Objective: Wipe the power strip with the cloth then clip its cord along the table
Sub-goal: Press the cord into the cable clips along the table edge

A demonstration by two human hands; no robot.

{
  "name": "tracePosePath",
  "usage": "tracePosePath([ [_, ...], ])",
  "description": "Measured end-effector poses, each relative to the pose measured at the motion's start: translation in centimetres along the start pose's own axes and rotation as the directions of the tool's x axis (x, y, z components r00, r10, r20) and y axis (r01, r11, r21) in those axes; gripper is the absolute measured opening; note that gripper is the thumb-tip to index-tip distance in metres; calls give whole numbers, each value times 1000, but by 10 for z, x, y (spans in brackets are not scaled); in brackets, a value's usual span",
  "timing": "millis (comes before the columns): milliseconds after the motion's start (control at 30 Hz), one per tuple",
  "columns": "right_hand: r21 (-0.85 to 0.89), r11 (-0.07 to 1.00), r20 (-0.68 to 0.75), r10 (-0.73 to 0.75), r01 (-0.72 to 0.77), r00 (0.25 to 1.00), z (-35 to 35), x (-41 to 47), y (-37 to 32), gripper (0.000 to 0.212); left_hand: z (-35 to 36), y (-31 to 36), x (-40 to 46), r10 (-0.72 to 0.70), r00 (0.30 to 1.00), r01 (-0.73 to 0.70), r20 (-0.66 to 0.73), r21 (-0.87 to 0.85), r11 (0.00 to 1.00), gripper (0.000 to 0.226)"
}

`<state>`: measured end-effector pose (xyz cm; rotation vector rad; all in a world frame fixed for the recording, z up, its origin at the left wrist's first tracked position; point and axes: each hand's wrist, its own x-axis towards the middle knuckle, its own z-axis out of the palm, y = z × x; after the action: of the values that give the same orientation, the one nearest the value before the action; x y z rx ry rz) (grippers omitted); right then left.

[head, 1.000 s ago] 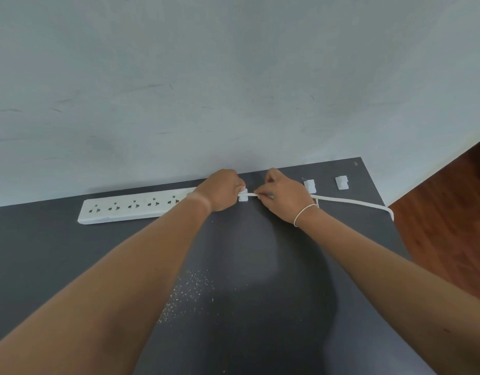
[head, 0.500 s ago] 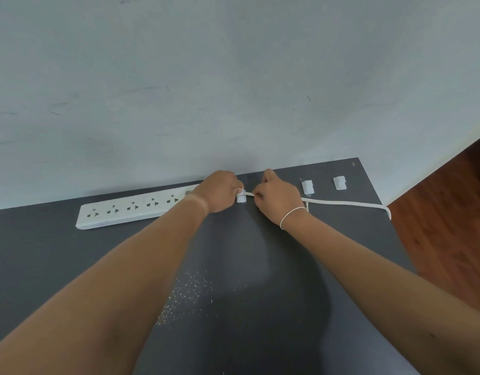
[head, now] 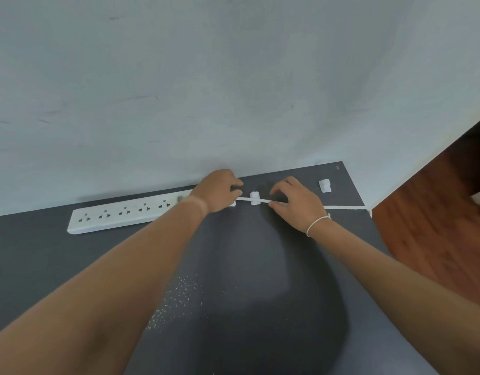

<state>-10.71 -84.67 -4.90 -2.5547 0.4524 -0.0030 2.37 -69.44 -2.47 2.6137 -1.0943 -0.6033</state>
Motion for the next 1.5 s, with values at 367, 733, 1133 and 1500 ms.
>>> tracePosePath([
  [367,4,995,-21,-96,96,995,-1,-4,13,21,5,31,10,19,995,-11,99,-75,997,19],
  [733,-128,977,24,-167,168,986,-4,4,16,26,13,31,14,54,988,-80,147,173,982,31],
  [1133,-291,945,13,-149,147,989,-2,17,9,30,20,30,16,61,995,-77,78,222,972,22],
  [1500,-229,966,-39,-135,123,990,-2,9,17,30,18,25,16,54,992,-70,113,140,988,30],
])
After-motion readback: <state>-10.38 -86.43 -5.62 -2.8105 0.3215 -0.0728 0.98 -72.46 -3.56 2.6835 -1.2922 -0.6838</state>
